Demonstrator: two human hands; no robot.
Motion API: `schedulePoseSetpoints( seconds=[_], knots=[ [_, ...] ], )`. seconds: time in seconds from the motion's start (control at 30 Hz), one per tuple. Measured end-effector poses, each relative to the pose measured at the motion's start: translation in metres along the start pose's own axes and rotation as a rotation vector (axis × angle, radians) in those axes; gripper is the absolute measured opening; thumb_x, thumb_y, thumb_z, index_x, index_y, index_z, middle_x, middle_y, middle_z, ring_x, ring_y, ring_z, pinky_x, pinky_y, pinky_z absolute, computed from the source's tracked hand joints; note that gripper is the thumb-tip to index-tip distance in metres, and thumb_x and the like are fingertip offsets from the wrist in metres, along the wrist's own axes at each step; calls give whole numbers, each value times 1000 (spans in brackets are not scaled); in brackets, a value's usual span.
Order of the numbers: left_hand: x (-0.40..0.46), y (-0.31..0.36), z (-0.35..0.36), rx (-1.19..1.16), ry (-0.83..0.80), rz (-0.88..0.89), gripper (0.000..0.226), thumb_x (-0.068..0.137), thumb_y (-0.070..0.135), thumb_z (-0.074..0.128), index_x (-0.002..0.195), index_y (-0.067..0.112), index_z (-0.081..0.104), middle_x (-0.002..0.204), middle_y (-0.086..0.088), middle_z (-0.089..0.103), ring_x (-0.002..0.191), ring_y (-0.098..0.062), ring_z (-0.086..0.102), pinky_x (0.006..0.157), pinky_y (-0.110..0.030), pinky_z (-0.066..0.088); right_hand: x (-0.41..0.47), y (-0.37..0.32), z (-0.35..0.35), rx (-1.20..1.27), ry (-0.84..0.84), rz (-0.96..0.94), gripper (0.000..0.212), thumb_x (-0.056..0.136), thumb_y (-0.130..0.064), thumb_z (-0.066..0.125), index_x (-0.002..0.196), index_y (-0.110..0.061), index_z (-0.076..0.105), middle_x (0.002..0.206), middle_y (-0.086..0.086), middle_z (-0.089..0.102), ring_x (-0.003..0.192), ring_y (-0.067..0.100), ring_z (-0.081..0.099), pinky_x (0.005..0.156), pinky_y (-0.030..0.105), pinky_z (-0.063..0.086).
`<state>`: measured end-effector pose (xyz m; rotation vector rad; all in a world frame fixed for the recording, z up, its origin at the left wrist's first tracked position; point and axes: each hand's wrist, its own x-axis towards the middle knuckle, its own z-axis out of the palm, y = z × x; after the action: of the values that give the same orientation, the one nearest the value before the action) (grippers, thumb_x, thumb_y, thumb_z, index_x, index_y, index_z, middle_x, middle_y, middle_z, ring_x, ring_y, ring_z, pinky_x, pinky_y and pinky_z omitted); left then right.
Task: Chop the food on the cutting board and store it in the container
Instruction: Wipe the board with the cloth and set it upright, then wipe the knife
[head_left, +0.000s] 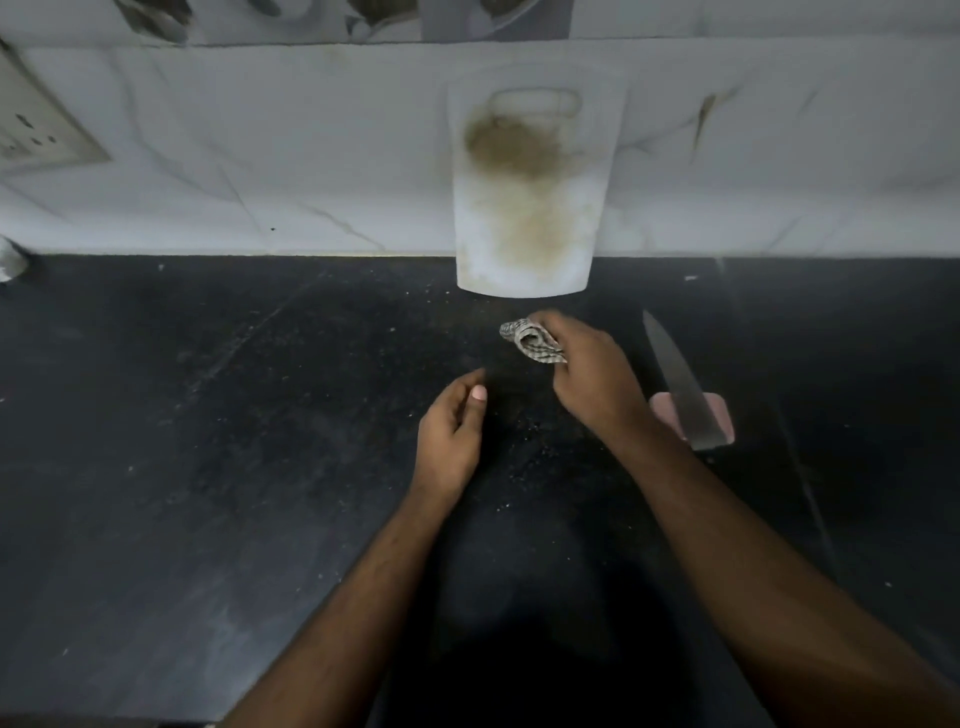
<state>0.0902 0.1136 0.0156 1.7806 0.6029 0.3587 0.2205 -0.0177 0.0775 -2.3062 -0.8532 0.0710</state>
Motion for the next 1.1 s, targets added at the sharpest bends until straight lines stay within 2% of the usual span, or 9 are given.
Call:
schedulePoseSetpoints(
  seconds=[0.13, 0.23, 0.3, 0.53, 0.63, 0.73, 0.83, 0.97, 1.1],
  knots=[
    [21, 7, 14, 2, -69, 11, 39, 106, 17, 54, 145, 15, 55, 140, 6, 62, 127, 3, 56, 106, -13, 42, 25, 30, 23, -130, 12, -56, 74, 77, 19, 51, 139, -19, 59, 139, 5, 62, 129, 25, 56, 107, 46, 46],
    [30, 7, 12, 31, -57, -1, 42, 104, 13, 57, 146, 13, 54, 142, 3, 61, 128, -1, 57, 106, -12, 43, 36, 50, 47, -183, -81, 74, 79, 81, 18, 49, 148, -23, 49, 153, 4, 49, 143, 23, 42, 117, 44, 36],
    [31, 1, 7, 75, -55, -10, 44, 103, 13, 59, 146, 13, 53, 144, 2, 60, 129, -3, 56, 111, -20, 43, 32, 55, 60, -197, -153, 111, 78, 83, 17, 47, 149, -24, 48, 159, 4, 39, 149, 24, 30, 121, 40, 28],
    [0, -15, -14, 269, -70, 26, 44, 102, 7, 54, 146, 14, 54, 145, 2, 58, 133, -8, 53, 116, -32, 41, -18, 32, 75, -168, -241, 66, 78, 86, 13, 49, 154, -24, 39, 166, 4, 22, 155, 23, 13, 124, 39, 11],
    [-26, -22, -20, 351, -111, 55, 64, 90, -15, 48, 148, 10, 50, 150, -3, 53, 139, -13, 46, 121, -27, 32, -47, 16, 83, -119, -280, 11, 78, 88, 13, 45, 156, -25, 37, 167, 3, 18, 155, 21, 8, 125, 37, 7],
    [-46, -32, -28, 438, -147, 102, 81, 77, -23, 45, 151, 11, 47, 158, -6, 44, 147, -17, 37, 123, -26, 23, -69, 5, 87, -67, -359, -66, 75, 91, 13, 45, 155, -24, 37, 168, 1, 14, 155, 18, 5, 126, 37, 6],
    [-57, -39, -36, 498, -200, 153, 77, 82, -19, 47, 152, 14, 48, 159, -6, 43, 149, -19, 34, 124, -31, 23, -94, -3, 85, -18, -460, -147, 71, 91, 14, 44, 153, -21, 42, 167, 1, 18, 155, 16, 5, 126, 32, 6],
    [-67, -48, -38, 647, -293, 302, 68, 83, -7, 51, 146, 16, 56, 151, -5, 55, 145, -28, 43, 122, -46, 31, -128, 3, 71, -16, -501, -179, 73, 89, 15, 44, 150, -25, 46, 163, -4, 31, 154, 11, 11, 126, 30, 10],
    [-83, -42, -13, 675, -421, 392, 70, 84, -3, 53, 151, 17, 49, 154, -4, 51, 148, -29, 38, 124, -42, 26, -154, 20, 46, -55, -462, -97, 74, 87, 17, 42, 149, -23, 48, 162, -6, 32, 152, 7, 14, 119, 14, 2]
  ],
)
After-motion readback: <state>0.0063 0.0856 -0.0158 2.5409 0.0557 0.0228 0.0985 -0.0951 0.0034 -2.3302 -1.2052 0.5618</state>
